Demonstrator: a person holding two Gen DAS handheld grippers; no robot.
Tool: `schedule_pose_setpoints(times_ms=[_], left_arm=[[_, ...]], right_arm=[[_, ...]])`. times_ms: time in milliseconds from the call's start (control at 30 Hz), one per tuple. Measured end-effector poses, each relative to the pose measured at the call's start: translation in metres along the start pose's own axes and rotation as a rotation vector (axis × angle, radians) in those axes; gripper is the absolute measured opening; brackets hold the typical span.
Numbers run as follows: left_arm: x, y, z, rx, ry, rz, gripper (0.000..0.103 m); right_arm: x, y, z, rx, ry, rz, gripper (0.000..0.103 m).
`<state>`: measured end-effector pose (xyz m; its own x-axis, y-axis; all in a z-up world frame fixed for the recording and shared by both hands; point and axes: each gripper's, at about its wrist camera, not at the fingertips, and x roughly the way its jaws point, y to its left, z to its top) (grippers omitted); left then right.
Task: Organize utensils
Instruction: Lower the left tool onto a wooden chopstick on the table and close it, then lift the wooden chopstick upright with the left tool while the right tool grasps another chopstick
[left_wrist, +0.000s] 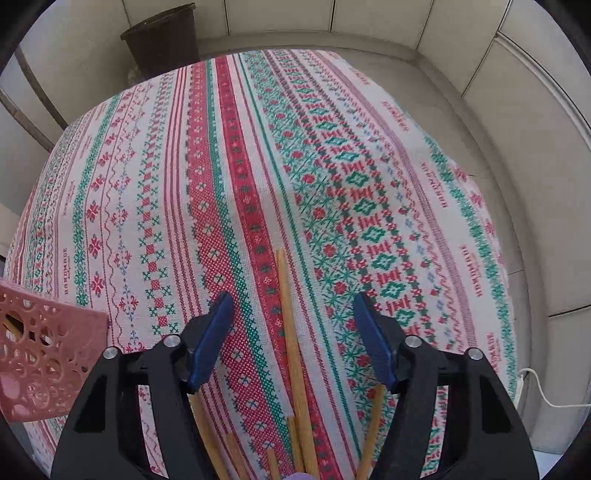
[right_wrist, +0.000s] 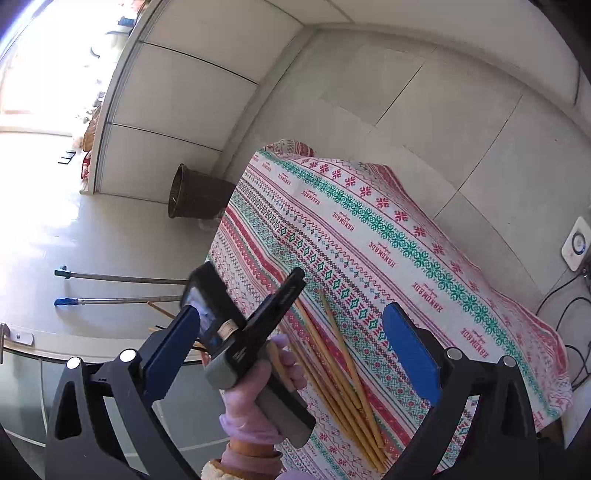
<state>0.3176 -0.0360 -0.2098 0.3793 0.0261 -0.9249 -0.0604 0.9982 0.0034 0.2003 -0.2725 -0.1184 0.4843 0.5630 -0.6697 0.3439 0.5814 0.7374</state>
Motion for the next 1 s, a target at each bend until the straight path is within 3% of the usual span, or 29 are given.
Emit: schedule_pose_setpoints(times_ms=[33, 67, 200, 300, 433, 533, 767, 1000], left_arm=[[0.001, -0.004, -0.003, 0.025, -0.015, 0.023, 0.061], [-0.001, -0.006, -0.005, 0.037, -0.029, 0.021, 0.053], [-0.007, -0.019, -0.012, 0.083, -0.023, 0.007, 0.008], [-0.012, -0.018, -0.022, 0.085, -0.047, -0.019, 0.006], [-0.027, 0.006, -0.037, -0.001, -0.045, -0.187, 0.005], [-0.058, 0.028, -0.053, -0.031, -0.094, -0.307, 0.005], [-0.130, 0.062, -0.079, -0.010, -0.208, -0.396, 0.006], [-0.209, 0.089, -0.127, 0.112, -0.316, -0.458, 0.006]], right_arm=[[0.002, -0.001, 0.001, 0.001, 0.001, -0.011, 0.096], [0.004, -0.003, 0.001, 0.005, 0.007, -0.019, 0.096], [0.010, -0.012, 0.004, 0.042, 0.033, -0.022, 0.096], [0.010, -0.013, 0.003, 0.050, 0.033, -0.023, 0.096], [0.014, -0.014, 0.003, 0.046, 0.048, -0.031, 0.096], [0.019, -0.016, 0.004, 0.056, 0.059, -0.039, 0.096], [0.050, -0.014, -0.002, 0.040, 0.105, -0.112, 0.096], [0.107, 0.006, -0.025, -0.156, 0.134, -0.289, 0.096]])
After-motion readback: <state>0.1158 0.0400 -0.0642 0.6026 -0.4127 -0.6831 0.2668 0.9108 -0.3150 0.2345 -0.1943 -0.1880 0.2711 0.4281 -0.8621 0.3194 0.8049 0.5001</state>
